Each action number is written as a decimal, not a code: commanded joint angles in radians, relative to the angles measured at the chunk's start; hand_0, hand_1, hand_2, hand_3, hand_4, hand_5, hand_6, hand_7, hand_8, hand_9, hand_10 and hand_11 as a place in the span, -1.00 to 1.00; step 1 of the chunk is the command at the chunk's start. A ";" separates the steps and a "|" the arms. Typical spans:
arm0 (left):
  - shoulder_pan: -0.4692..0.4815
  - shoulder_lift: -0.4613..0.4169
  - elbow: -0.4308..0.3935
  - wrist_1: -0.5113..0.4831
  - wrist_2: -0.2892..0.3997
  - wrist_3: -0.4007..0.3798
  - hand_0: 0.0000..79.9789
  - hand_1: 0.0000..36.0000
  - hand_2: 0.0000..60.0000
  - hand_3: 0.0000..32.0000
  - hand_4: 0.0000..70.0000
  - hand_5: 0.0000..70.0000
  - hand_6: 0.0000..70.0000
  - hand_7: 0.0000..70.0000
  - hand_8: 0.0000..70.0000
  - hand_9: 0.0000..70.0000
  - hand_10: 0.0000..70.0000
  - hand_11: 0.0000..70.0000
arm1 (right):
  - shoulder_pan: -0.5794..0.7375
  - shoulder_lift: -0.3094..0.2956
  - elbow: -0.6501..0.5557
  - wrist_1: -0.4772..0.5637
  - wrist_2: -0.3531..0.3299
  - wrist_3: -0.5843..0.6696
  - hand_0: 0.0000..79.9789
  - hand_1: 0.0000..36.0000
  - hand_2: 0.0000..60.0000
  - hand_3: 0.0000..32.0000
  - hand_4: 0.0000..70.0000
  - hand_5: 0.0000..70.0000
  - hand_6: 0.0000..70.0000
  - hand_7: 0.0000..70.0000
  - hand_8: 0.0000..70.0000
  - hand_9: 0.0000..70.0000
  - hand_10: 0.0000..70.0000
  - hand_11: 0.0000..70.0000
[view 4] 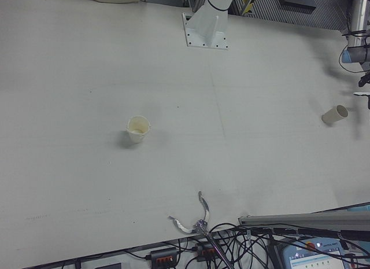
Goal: Pour water
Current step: 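Move the left hand toward the white cup at the table edge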
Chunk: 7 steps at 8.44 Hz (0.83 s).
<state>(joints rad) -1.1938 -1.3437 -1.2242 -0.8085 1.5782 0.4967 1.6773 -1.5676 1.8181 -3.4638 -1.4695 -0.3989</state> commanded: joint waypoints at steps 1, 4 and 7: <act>0.000 0.005 0.011 -0.058 -0.220 0.022 0.47 0.49 -0.65 -0.50 -1.00 -1.00 -1.00 -1.00 -0.97 -0.97 -1.00 -0.92 | -0.014 0.000 -0.003 -0.001 0.000 -0.001 0.15 -0.52 -0.95 -1.00 -0.81 -0.96 -1.00 -0.98 -1.00 -1.00 -1.00 -1.00; 0.006 0.009 -0.001 -0.071 -0.219 0.059 0.55 0.64 -0.56 -0.54 -1.00 -1.00 -1.00 -0.98 -0.96 -0.97 -1.00 -0.93 | -0.044 0.001 -0.016 -0.001 0.000 -0.006 0.15 -0.53 -0.94 -1.00 -0.81 -0.94 -1.00 -0.97 -1.00 -1.00 -1.00 -1.00; 0.052 -0.177 -0.245 0.276 -0.218 0.040 0.45 0.46 -0.61 -0.59 -1.00 -1.00 -1.00 -0.98 -0.96 -0.96 -0.99 -0.90 | -0.054 0.003 -0.030 0.000 0.002 -0.005 0.15 -0.52 -0.95 -1.00 -0.82 -0.94 -1.00 -0.98 -1.00 -1.00 -1.00 -1.00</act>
<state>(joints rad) -1.1716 -1.3601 -1.3434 -0.7548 1.3604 0.5380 1.6288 -1.5662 1.7950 -3.4642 -1.4686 -0.4046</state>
